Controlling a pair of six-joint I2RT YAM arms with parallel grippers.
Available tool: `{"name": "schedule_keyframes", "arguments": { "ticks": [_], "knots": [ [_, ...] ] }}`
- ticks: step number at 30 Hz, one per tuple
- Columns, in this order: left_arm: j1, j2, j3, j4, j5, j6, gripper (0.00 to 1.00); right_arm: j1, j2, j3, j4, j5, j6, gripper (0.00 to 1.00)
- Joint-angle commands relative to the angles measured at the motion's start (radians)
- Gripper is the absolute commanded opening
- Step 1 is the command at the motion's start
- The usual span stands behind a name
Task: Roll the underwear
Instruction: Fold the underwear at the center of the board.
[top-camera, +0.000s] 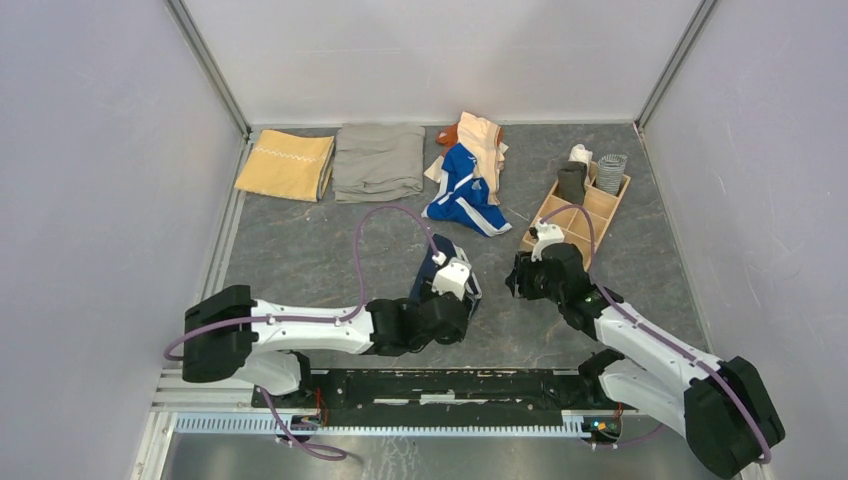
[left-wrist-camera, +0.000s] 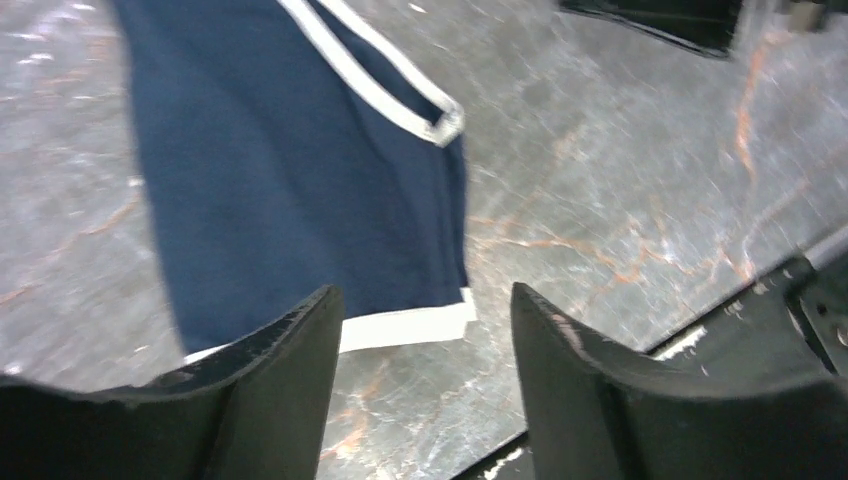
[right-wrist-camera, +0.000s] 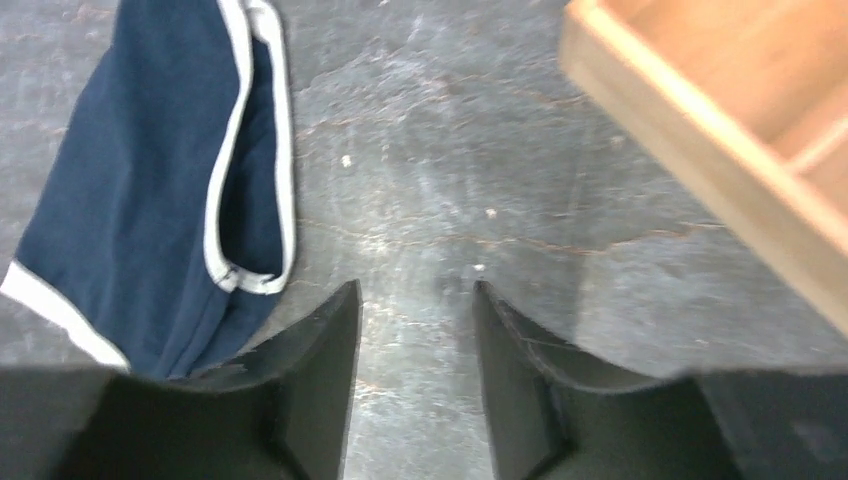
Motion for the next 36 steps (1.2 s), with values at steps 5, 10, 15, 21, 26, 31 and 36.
{"name": "schedule_keyframes", "arguments": {
  "ticks": [5, 10, 15, 21, 26, 31, 36],
  "knots": [
    [0.01, -0.251, -0.054, -0.034, -0.241, -0.01, 1.0, -0.02, -0.185, 0.065, -0.073, 0.127, -0.113, 0.75],
    [0.002, -0.202, -0.011, -0.03, -0.102, 0.047, 0.98, -0.019, -0.098, 0.076, -0.001, -0.133, -0.037, 0.78],
    [-0.11, 0.004, 0.125, -0.14, -0.171, 0.01, 0.9, -0.02, -0.049, 0.066, 0.011, -0.122, 0.018, 0.74],
    [-0.165, 0.236, 0.293, -0.347, -0.224, -0.063, 0.77, -0.023, -0.048, 0.06, -0.02, -0.088, 0.016, 0.66],
    [-0.167, 0.312, 0.338, -0.397, -0.205, -0.076, 0.71, -0.032, -0.023, 0.057, -0.016, -0.112, 0.021, 0.65],
    [-0.168, 0.361, 0.378, -0.429, -0.211, -0.078, 0.64, -0.035, -0.011, 0.052, -0.007, -0.131, 0.019, 0.63],
    [-0.167, 0.403, 0.416, -0.429, -0.216, -0.073, 0.62, -0.037, -0.01, 0.047, -0.007, -0.14, 0.014, 0.62]
  ]
}}
